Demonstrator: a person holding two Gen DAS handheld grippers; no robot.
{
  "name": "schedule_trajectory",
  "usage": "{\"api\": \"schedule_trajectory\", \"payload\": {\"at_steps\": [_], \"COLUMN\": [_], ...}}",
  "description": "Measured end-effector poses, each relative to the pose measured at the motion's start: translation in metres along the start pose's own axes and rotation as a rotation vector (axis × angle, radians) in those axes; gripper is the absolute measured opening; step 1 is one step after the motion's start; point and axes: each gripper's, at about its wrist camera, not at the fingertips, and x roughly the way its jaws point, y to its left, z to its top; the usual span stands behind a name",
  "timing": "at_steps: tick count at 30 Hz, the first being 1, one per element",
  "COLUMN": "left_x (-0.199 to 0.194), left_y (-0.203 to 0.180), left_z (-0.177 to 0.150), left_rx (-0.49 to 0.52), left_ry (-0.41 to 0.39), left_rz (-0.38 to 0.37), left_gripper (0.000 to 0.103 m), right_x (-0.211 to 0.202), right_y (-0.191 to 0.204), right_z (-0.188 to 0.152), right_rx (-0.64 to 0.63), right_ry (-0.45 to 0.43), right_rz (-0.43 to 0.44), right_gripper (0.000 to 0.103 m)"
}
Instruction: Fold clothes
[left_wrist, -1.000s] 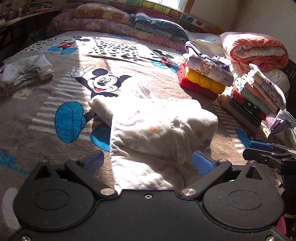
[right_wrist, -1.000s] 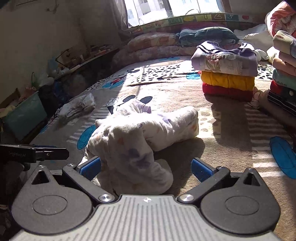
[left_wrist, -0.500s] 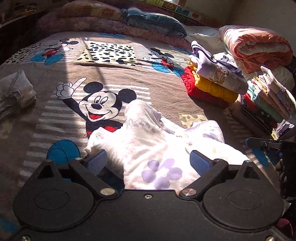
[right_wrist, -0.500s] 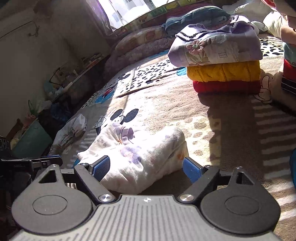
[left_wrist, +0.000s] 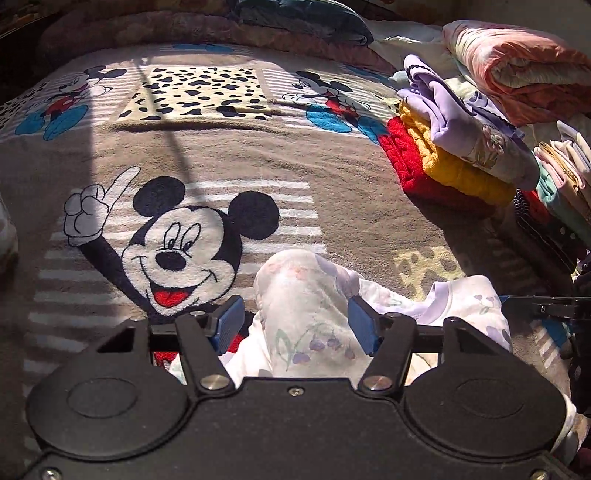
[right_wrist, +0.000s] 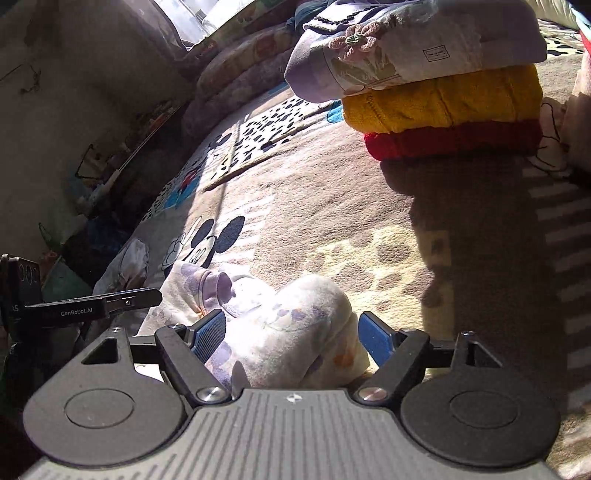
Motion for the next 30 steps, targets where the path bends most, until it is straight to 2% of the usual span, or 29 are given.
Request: {"api": "schedule_trajectory", "payload": {"at_steps": [2,3,4,6,9,12,19,25,30], "left_x": [0.009,0.013,0.018,0.025,0.022,0.014,-0.041,-0.100,-0.148], "left_y": [0.001,0.001,0.001,0.000,-0.004,-0.009,-0.025,-0.044,-0.064], "left_z": [0.004,0.006,0.008,0.009,0.008,0.006,0.031,0.078,0.115], "left_rx": [0.002,0.005,0.009,0.020,0.035,0.052,0.079,0.096,0.119], "left_ry": [0.017,0.026,0.037,0.052,0.033,0.002,-0.132,-0.279,-0.413], "left_rz": [-0.010,-0.013,-0.012,-0.001,-0.004,-0.012,-0.022,-0.022,0.013], "left_gripper": [0.061,0.057,0.048,0.037,0.019,0.014,0.012,0.011,0.011], "right_x": [0.010,0.014,0.018,0.024,0.027,0.020,-0.021,-0.063,-0.092], "right_y": [-0.003,-0.004,-0.006,-0.010,-0.012,-0.005,0.030,0.067,0.104], "right_z": [0.002,0.002,0.002,0.001,0.000,-0.001,0.027,0.075,0.122], "right_rx": [0.021,0.031,0.047,0.076,0.076,0.060,0.000,-0.057,-0.122], "right_ry": [0.022,0.028,0.035,0.045,0.039,0.010,-0.116,-0.242,-0.329], "right_rz": [0.010,0.013,0.016,0.030,0.047,0.069,0.126,0.153,0.154], "right_gripper": [0.078,0.076,0.069,0.053,0.030,0.024,0.020,0.020,0.019]}}
